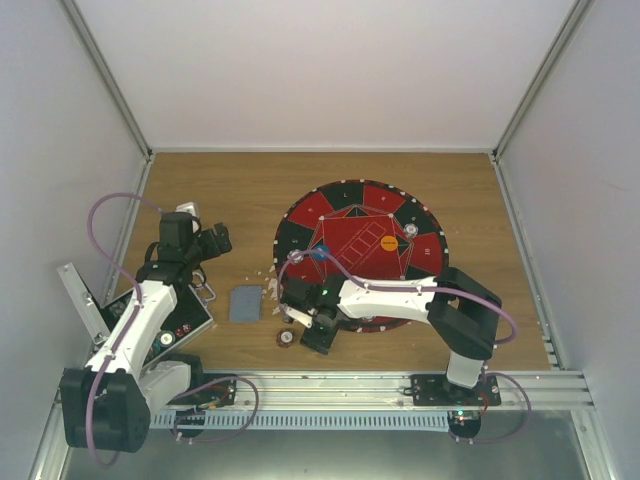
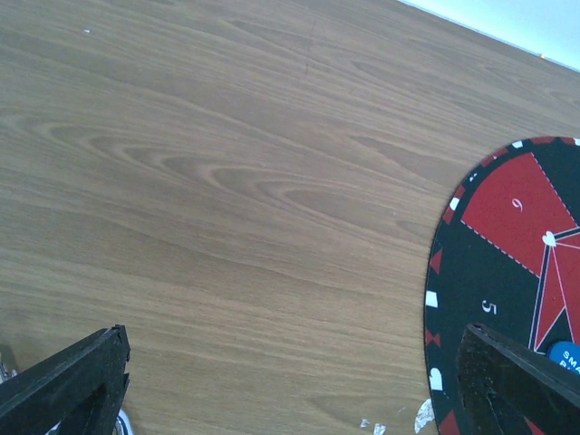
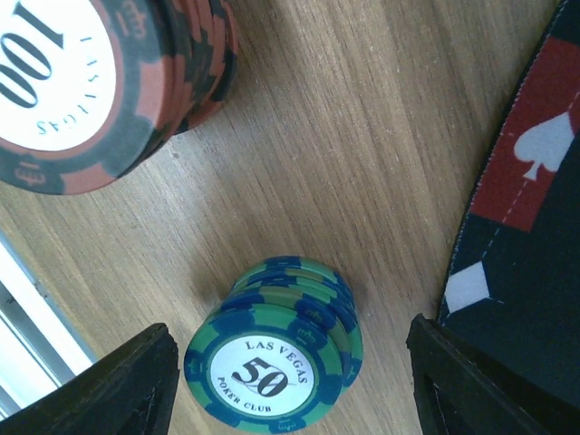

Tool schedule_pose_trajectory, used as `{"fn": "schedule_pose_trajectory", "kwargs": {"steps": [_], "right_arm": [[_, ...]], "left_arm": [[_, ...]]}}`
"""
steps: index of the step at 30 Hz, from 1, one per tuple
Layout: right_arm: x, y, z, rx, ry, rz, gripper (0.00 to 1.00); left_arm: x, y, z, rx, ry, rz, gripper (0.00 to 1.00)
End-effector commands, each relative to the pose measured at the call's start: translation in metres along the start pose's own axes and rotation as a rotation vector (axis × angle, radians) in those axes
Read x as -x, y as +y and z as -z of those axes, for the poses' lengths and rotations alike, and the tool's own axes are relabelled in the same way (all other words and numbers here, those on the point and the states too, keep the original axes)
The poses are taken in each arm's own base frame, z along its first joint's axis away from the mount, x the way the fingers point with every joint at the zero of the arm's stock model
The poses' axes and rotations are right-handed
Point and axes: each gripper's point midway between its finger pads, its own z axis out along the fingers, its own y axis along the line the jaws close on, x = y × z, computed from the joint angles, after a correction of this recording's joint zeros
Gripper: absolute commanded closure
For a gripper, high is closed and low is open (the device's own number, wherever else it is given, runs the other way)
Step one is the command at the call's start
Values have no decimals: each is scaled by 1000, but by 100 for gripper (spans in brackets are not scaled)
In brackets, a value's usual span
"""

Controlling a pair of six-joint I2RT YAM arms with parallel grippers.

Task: Distribute texas hold em gaming equipment

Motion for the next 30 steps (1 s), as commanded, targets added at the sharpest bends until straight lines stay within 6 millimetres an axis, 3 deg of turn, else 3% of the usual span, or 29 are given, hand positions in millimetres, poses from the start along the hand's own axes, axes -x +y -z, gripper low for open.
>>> {"fn": "schedule_pose_trajectory", "kwargs": {"steps": [1, 12, 24, 30], "right_arm": [[-8, 2, -10, -9, 36, 3, 31], [-8, 3, -11, 3, 42, -2, 45], [-11, 6, -13, 9, 52, -6, 46], [-11, 5, -13, -2, 56, -4, 57]], "left_arm": [[1, 0, 2, -6, -16, 7, 1], [-1, 1, 2, -5, -13, 9, 1], [-4, 1, 2, -5, -9, 9, 1], [-4, 1, 2, -4, -7, 9, 1]]}}
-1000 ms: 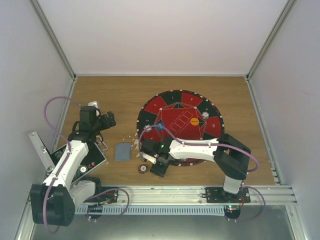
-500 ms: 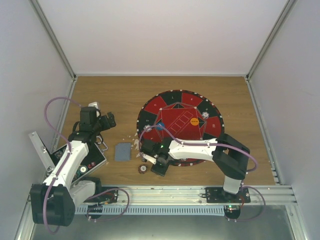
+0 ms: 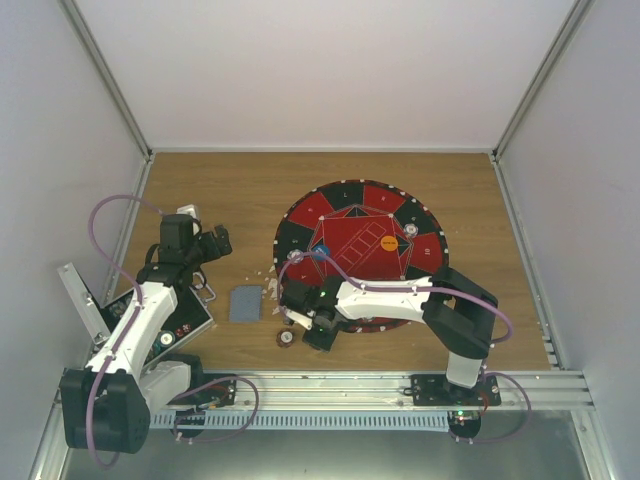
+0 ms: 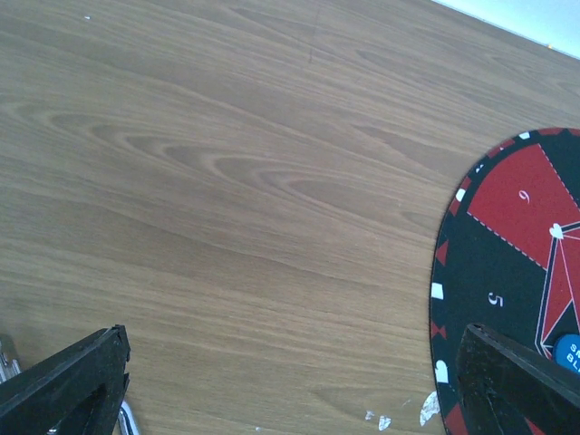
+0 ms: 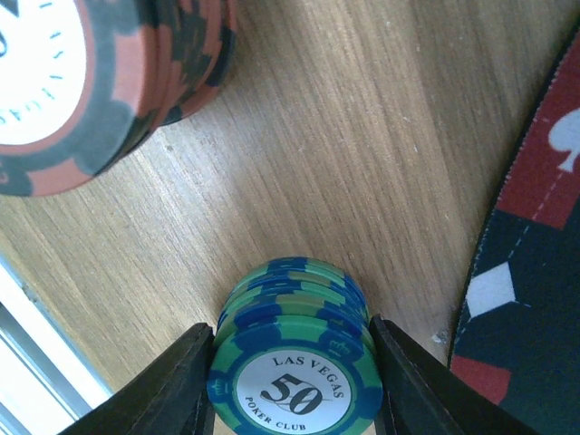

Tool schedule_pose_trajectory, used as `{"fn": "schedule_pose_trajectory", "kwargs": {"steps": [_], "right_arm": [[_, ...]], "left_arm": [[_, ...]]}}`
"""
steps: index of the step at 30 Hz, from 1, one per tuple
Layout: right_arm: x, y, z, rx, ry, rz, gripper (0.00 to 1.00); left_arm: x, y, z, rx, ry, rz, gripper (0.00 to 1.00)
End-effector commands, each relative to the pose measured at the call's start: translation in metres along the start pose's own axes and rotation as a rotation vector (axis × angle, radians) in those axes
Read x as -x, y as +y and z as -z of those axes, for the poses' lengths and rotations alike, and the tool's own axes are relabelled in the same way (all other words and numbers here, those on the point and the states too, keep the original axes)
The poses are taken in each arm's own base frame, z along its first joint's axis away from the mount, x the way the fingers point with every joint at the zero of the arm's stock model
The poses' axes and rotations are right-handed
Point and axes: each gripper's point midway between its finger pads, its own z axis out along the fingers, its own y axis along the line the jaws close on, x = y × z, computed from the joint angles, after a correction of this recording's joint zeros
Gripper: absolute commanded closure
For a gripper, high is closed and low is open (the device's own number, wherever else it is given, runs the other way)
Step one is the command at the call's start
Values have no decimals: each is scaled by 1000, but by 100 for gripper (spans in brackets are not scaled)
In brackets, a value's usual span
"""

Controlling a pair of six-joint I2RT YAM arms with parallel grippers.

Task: Distribute texas hold em gaming equipment

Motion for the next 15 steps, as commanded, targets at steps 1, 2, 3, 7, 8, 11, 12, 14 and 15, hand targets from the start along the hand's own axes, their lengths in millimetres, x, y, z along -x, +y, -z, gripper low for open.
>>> {"fn": "schedule_pose_trajectory", "kwargs": {"steps": [1, 2, 3, 7, 8, 11, 12, 14, 15], "right_arm": [[-7, 2, -4, -9, 27, 3, 58], [-6, 1, -3, -12, 27, 3, 59], [-6, 1, -1, -14, 24, 2, 60], [-1, -1, 13, -28, 18, -7, 61], [-2, -2, 16, -33, 28, -12, 61], [2, -10, 29, -33, 17, -47, 61], [4, -13, 33, -29, 10, -60, 61], [8, -23, 39, -26, -3, -89, 61], [11, -29, 41, -25, -11, -101, 61]], "left_arm": [[2, -1, 3, -8, -20, 8, 1], [3, -1, 3, -8, -21, 8, 1], [3, -1, 3, -7, -22, 8, 1], [6, -1, 4, -5, -29, 4, 1], [7, -1, 5, -4, -29, 4, 1], [10, -1, 6, 3, -37, 2, 1], [10, 0, 6, 6, -38, 1, 1], [11, 1, 6, 11, -43, 0, 1], [12, 1, 7, 13, -47, 1, 1]]}}
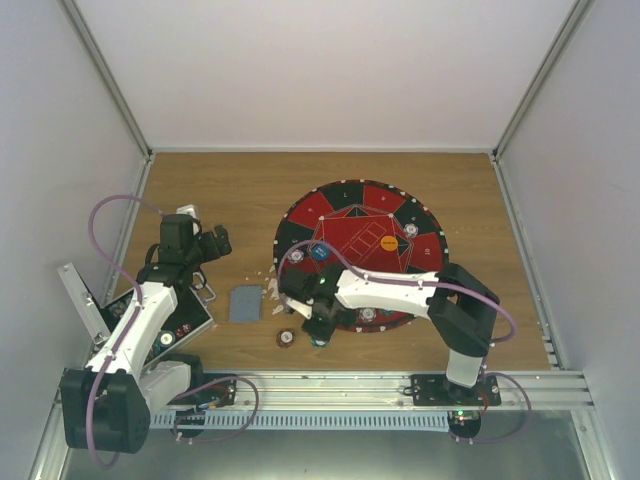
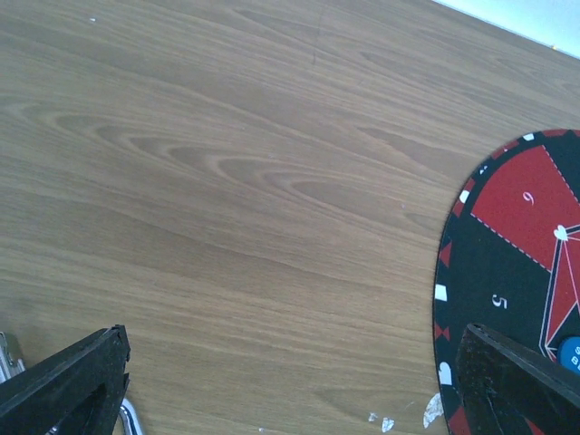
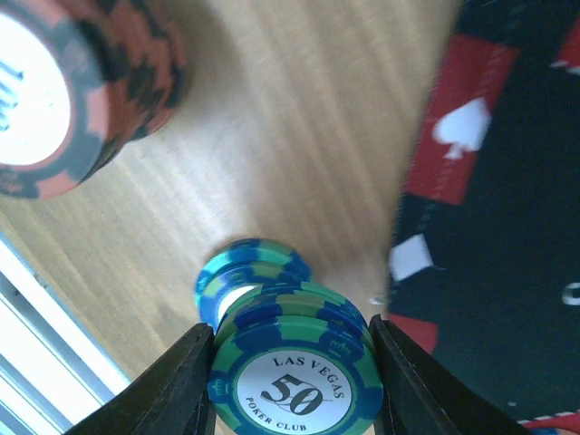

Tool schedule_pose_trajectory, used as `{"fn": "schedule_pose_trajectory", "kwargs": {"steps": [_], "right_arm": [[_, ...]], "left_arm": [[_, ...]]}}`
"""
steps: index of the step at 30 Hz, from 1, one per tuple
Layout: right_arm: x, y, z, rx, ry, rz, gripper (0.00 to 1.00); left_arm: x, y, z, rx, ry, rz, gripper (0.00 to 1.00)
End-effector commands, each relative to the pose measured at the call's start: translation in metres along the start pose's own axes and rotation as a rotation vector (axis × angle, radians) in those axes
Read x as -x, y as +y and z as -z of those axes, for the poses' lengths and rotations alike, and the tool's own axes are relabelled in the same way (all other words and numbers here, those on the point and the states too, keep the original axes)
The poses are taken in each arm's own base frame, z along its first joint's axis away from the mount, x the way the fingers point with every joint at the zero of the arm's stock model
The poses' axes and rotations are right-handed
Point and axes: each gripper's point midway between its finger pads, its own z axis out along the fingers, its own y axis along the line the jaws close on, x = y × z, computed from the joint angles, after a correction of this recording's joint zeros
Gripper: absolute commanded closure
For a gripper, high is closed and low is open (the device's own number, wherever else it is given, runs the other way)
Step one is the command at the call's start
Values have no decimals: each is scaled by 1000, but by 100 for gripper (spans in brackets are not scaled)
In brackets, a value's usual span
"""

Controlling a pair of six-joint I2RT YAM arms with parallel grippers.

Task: Distribute texas hold em gaming equipment

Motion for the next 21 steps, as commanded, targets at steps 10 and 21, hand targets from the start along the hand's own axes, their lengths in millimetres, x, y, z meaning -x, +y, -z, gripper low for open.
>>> {"fn": "schedule_pose_trajectory", "kwargs": {"steps": [10, 21], "right_arm": [[67, -96, 15, -33, -102, -143, 61], [115, -142, -19, -63, -95, -182, 62]], "left_arm": [[21, -2, 6, 10, -66, -2, 1], [26, -5, 7, -6, -80, -12, 1]]}}
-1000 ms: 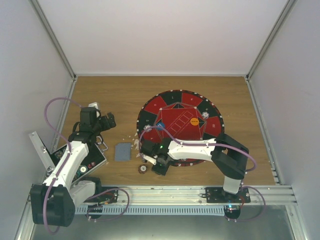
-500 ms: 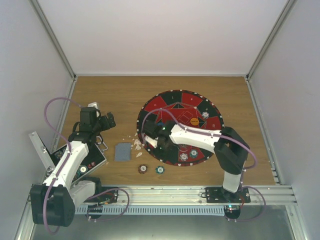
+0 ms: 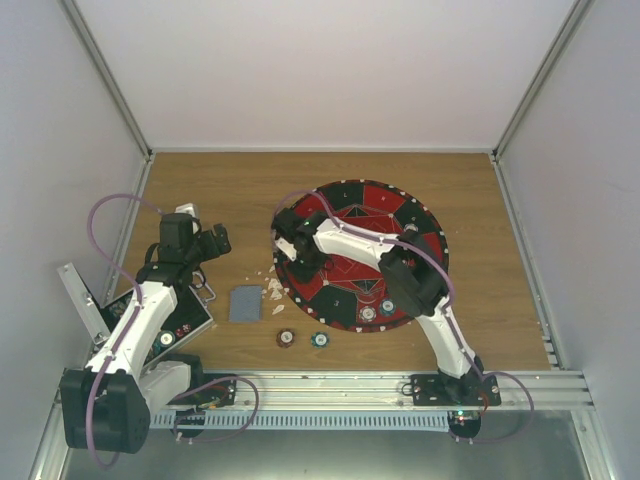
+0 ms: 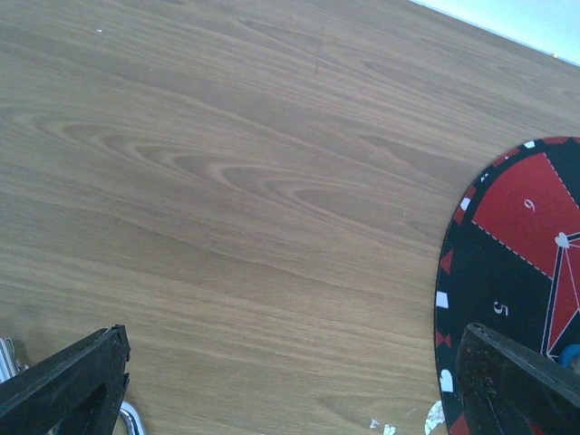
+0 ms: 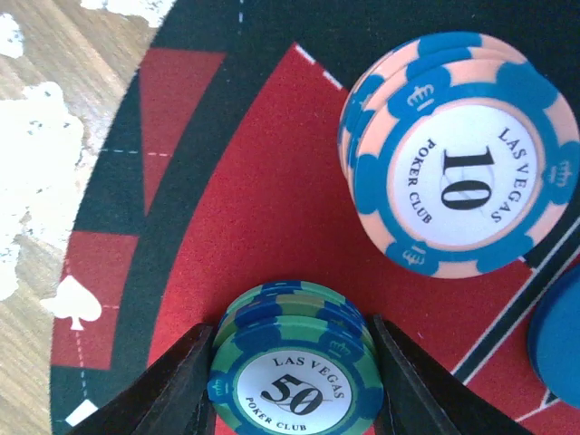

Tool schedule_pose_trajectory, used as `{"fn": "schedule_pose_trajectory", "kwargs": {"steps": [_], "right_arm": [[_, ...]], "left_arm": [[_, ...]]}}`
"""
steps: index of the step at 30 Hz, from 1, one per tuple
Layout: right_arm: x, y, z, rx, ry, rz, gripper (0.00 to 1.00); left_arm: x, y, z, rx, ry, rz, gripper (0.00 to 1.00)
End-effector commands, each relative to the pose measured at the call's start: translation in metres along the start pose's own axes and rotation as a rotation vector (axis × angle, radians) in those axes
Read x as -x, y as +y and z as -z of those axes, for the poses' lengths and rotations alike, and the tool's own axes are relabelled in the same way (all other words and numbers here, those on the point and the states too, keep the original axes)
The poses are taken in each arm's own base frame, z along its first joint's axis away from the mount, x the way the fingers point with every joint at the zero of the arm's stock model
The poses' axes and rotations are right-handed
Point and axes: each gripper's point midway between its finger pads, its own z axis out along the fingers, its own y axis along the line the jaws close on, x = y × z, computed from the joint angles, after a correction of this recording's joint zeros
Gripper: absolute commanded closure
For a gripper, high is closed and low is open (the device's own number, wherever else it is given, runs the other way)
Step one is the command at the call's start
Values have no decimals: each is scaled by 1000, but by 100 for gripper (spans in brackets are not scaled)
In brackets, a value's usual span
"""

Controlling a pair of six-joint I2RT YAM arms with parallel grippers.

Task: Distribute texas hold em gaming equipment

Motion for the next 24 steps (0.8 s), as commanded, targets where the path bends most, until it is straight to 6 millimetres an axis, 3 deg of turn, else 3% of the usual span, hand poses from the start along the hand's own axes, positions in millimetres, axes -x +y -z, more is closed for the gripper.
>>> {"fn": "schedule_pose_trajectory", "kwargs": {"steps": [1, 8, 17, 24], "right_arm": [[9, -14, -7, -19, 7, -2, 62], [13, -27, -16, -21, 20, 15, 62], [9, -25, -23, 0, 48, 28, 60], [12, -23, -14, 9, 32, 26, 47]], "left_arm": [[21, -6, 6, -16, -67, -10, 1], [20, -5, 8, -12, -69, -3, 1], [19, -4, 7, -9, -68, 3, 1], [20, -3, 7, -2, -70, 2, 1]]}}
